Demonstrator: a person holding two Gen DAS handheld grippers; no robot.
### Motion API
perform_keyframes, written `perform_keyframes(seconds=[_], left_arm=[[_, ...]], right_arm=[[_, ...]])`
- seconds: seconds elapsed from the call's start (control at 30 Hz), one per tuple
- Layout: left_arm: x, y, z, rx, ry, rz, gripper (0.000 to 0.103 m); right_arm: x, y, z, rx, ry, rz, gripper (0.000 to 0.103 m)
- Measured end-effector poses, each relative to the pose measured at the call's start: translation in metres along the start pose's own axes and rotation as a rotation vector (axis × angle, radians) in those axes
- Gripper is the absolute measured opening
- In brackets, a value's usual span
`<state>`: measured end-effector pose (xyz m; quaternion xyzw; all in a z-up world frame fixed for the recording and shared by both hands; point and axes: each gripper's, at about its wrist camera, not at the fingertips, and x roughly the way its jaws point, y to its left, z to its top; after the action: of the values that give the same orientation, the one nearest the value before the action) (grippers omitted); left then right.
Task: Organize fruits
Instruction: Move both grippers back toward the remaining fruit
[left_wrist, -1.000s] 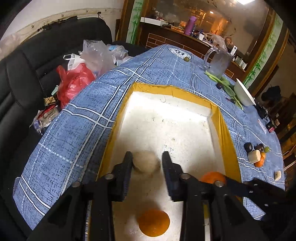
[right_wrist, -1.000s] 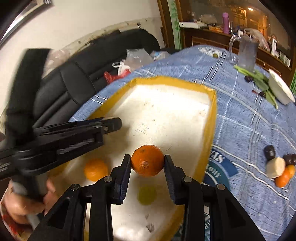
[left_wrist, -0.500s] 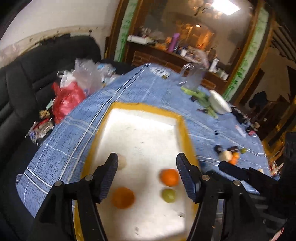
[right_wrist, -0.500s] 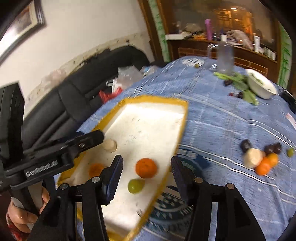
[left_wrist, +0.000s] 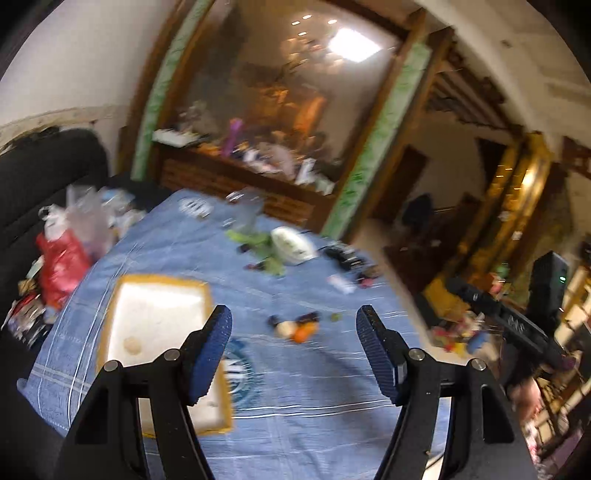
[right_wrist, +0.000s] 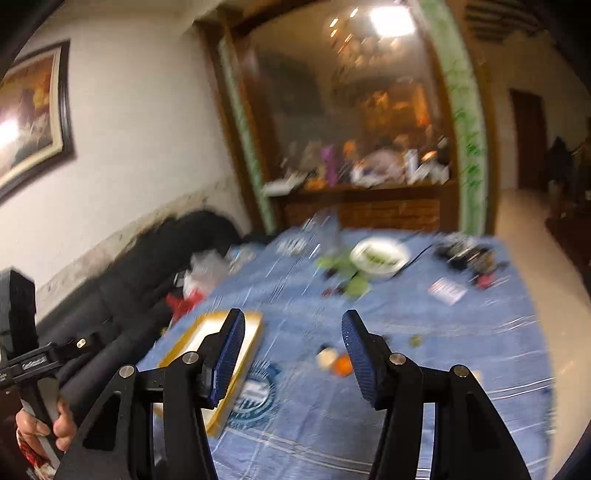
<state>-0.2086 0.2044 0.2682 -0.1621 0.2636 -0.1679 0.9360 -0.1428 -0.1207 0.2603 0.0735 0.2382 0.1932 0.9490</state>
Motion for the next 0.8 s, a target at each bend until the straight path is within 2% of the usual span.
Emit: perform_keyframes(seconds=[0.1,0.17,0.23,0.3,0.4,0.5,0.57,0.63,0.7,0.8], left_arm=[[-0.032,-0.023,0.029,0.036,-0.048,-0.024,0.074],[-0.051,-0.039,0.052,0.078,-0.086,-0.028,0.080],[-0.063,-0.051,0.075,0.105,-0.119,-0.017,0.084],[-0.068,-0.056,0.092,0.114,-0.158,0.024,0.087],[-0.051,-0.053,0.099,0.110,-0.176,0.078,0.091],[-0.002,-0.041,0.085,0.064,-0.086,0.050,0.091],[0.035,-0.031,0.073,0.030,-0.015,0.034,0.091],[0.079,-0.019,0.052,-0.003,0.059,0.051,0.091],[0.125,-0.007,0.023,-0.034,0.136,0.068,0.091],[0.188,0.008,-0.016,-0.089,0.272,0.086,0.091]], right_arm=[[-0.065,-0.021,0.040,0.020,-0.107,-0.058,0.059],[-0.105,-0.032,0.069,0.023,-0.171,-0.107,0.059],[-0.143,-0.043,0.098,0.019,-0.231,-0.184,0.064],[-0.171,-0.052,0.123,0.028,-0.285,-0.251,0.067],[-0.187,-0.067,0.135,0.052,-0.317,-0.285,0.077],[-0.167,-0.091,0.116,0.099,-0.277,-0.282,0.079],[-0.131,-0.113,0.093,0.140,-0.190,-0.275,0.079],[-0.094,-0.134,0.066,0.185,-0.106,-0.270,0.079],[-0.051,-0.154,0.038,0.222,-0.020,-0.258,0.079],[0.014,-0.181,-0.013,0.269,0.091,-0.291,0.079]])
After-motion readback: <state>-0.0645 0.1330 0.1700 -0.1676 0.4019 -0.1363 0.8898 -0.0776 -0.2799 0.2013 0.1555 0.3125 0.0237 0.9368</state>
